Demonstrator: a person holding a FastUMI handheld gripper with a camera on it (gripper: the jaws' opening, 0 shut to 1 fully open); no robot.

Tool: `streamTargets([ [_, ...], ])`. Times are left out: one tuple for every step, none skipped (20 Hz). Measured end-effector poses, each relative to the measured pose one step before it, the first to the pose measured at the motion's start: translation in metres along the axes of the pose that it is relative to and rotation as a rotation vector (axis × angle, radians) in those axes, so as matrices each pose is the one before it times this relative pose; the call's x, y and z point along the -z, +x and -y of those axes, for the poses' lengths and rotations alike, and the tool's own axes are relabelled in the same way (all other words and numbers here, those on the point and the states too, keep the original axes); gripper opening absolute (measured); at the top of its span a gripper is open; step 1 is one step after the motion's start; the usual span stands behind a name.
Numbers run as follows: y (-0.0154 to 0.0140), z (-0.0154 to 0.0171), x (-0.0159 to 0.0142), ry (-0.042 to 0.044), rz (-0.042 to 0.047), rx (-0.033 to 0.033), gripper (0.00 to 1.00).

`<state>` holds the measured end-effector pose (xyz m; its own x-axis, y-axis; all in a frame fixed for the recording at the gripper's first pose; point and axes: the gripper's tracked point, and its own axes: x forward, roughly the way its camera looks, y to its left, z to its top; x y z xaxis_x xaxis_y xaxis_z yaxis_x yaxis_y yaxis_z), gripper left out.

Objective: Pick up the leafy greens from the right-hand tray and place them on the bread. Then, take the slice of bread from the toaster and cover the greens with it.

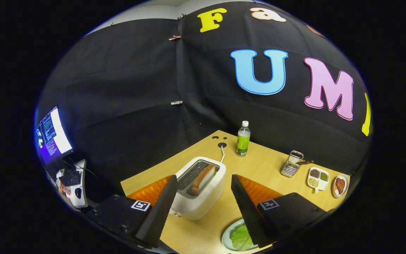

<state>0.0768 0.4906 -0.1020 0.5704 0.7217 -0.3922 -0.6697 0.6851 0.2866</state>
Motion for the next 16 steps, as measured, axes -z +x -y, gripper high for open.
streamTargets([
  [0.0123, -0.00075, 0.00628, 0.0133, -0.02071, 0.01265, 0.95],
  [0.01443, -0.00127, 0.00591, 0.02517, -0.02328, 0.01343, 0.96],
  [0.01046, -0.00033, 0.00404, 0.02184, -0.01709, 0.00854, 0.96],
  [0.01096, 0.00034, 0.00453, 0.0255, -0.01802, 0.01171, 0.97],
  [0.01236, 0.00259, 0.00472, 0.02962, -0.01623, 0.00779, 0.97],
  [0.01038, 0.00014, 0.00246, 0.01966, -0.01407, 0.00597, 0.97],
  [0.00892, 0.00173, 0.00229, 0.01451, -0.01343, 0.01539, 0.98],
  [0.00842, 0.00229, 0.00159, 0.0167, -0.01363, 0.01616, 0.99],
  [0.0098, -0.00032, 0.00167, 0.01672, -0.01106, 0.00544, 0.99],
  [0.00629, -0.00227, 0.00338, 0.01584, -0.01541, -0.0014, 0.98],
  [0.00599, -0.00189, 0.00183, 0.01454, -0.01209, -0.00236, 0.97],
  [0.00268, 0.00068, -0.00094, 0.00276, 0.00041, 0.00805, 0.93],
  [0.00351, 0.00379, -0.00074, 0.00428, 0.00078, 0.02035, 0.87],
  [0.00287, 0.00095, 0.00172, 0.01239, 0.00022, 0.0082, 0.76],
  [0.00255, -0.00411, -0.00027, 0.01942, -0.00176, -0.01116, 0.7],
  [0.00238, -0.00254, 0.00232, 0.01776, -0.0046, -0.00259, 0.53],
])
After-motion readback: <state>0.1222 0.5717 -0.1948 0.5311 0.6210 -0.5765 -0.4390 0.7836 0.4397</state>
